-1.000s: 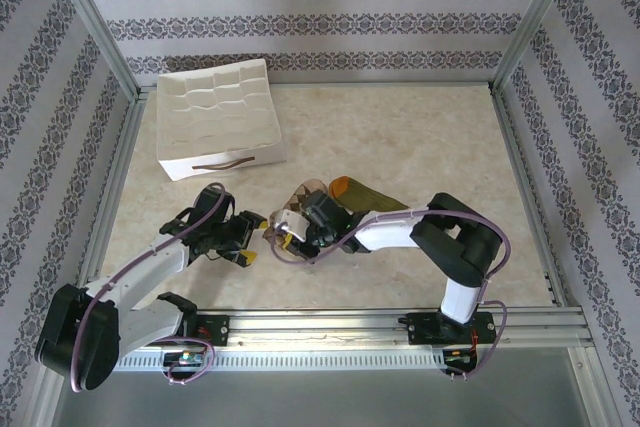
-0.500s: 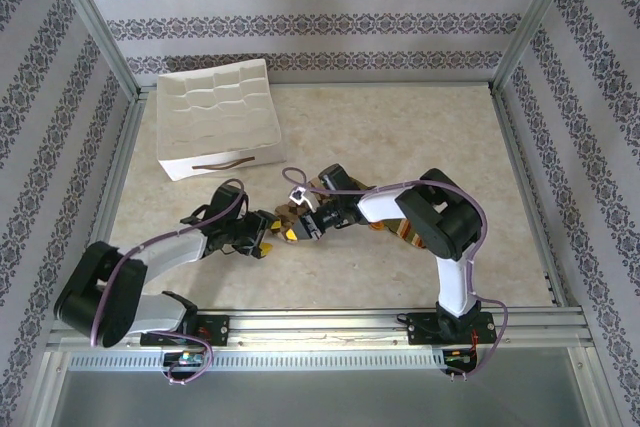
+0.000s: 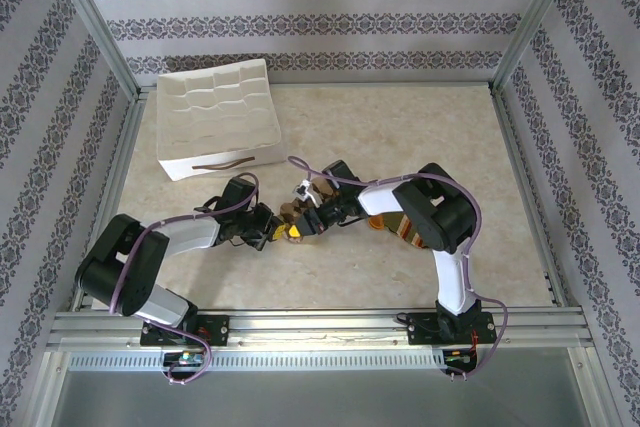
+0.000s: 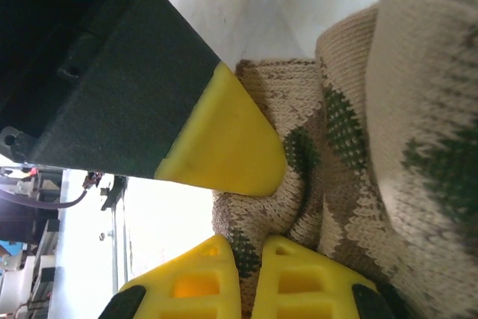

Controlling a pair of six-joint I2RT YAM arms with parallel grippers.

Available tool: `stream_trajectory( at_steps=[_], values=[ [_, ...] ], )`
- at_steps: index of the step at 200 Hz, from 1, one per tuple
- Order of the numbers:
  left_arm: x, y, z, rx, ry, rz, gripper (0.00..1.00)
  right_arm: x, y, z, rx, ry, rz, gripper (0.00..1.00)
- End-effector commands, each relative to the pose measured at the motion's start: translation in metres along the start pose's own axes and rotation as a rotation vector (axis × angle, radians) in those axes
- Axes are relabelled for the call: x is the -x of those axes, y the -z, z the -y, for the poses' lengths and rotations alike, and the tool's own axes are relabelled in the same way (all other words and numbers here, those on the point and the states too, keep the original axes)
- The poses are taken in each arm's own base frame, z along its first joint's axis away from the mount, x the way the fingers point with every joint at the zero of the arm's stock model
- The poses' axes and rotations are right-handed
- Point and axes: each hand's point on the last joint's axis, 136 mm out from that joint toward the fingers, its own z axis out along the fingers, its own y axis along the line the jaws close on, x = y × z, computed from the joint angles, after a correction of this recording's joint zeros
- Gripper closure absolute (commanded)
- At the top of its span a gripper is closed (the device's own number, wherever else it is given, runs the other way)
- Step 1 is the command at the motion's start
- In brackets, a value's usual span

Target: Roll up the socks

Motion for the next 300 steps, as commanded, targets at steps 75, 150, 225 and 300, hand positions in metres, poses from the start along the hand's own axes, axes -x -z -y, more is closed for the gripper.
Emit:
stream_trajectory(
  at_steps=[75, 150, 225, 300],
  values=[
    [-0.024, 0.050, -0.081, 0.363, 0.170, 0.073, 1.00, -0.022, 0.004, -0.077, -0.720, 1.043, 0.107, 0.42],
    [-0.024, 0.043, -0.081, 0.405, 0.182, 0.056, 1.00, -0.019, -0.053, -0.064, -0.966, 1.343, -0.073, 0.47],
    [-0.024, 0.045, -0.063, 0.341, 0.157, 0.050, 0.90, -0.042, -0.047, -0.011, -0.982, 1.196, -0.210, 1.00],
    [0.006, 0.063, -0.012, 0.011, 0.179, 0.088, 0.25, -0.077, -0.037, -0.007, -0.519, 0.735, -0.172, 1.00]
  ],
)
